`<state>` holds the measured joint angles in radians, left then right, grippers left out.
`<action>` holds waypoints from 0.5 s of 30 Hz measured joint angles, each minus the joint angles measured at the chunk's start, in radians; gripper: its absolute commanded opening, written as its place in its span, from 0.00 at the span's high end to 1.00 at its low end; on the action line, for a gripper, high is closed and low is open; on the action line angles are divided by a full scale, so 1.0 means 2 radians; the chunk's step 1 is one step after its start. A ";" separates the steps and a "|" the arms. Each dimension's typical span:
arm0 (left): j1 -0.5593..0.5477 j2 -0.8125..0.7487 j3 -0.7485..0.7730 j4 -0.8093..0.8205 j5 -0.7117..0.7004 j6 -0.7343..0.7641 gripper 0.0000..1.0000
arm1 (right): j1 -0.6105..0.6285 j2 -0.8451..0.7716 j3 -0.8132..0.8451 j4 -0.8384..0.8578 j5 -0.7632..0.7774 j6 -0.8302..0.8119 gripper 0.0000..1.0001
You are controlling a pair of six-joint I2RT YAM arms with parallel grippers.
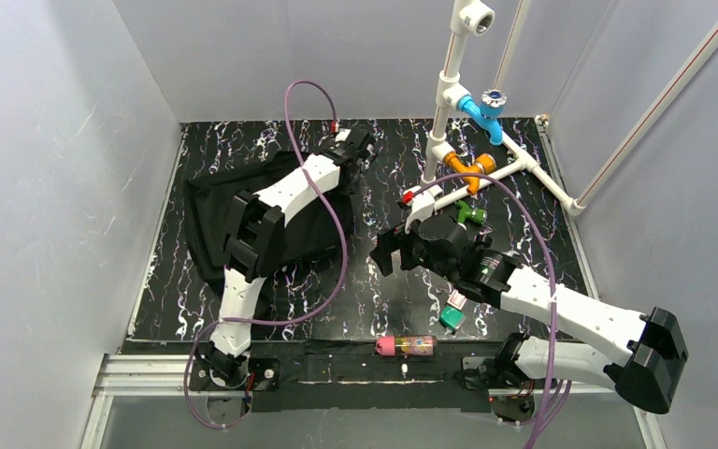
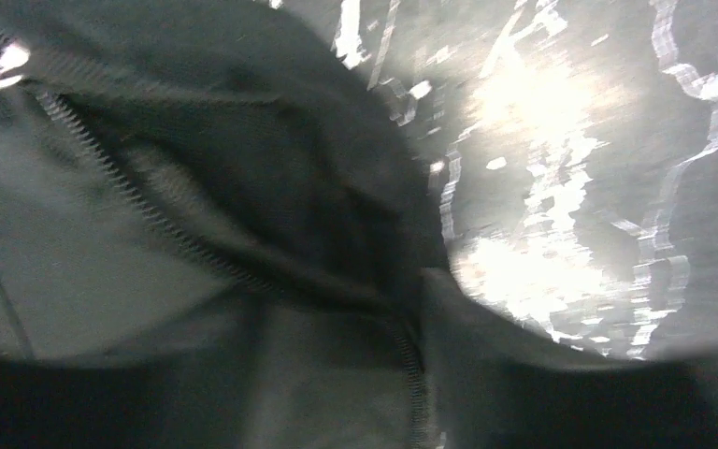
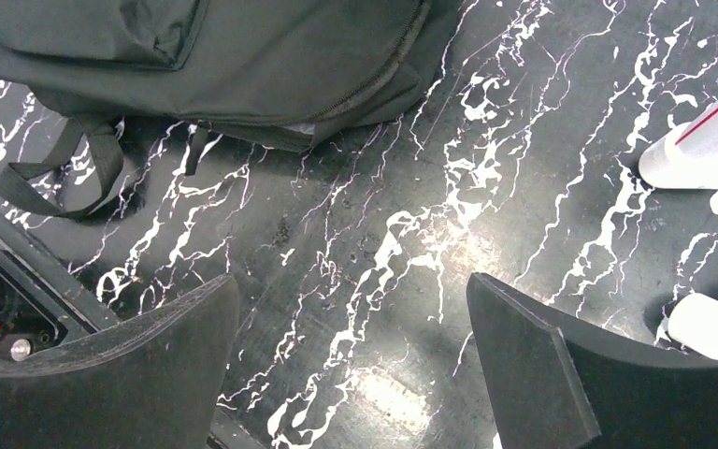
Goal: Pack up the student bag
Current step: Adjust the student bag at the center of the board.
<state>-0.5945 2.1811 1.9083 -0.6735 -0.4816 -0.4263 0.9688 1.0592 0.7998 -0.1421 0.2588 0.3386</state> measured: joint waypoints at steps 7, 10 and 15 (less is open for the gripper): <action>0.008 -0.046 -0.052 -0.010 0.008 0.032 1.00 | -0.002 0.043 0.014 -0.021 0.016 -0.016 0.02; 0.008 -0.098 -0.084 -0.005 0.025 0.050 1.00 | -0.007 0.079 0.034 -0.031 0.022 -0.018 0.02; 0.013 -0.256 -0.179 -0.007 0.072 0.083 1.00 | -0.027 0.145 0.099 -0.049 0.033 -0.004 0.05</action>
<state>-0.5690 1.6691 1.5494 -0.6884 -0.3382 -0.2611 0.9157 1.3491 0.9977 -0.2394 0.3248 0.3313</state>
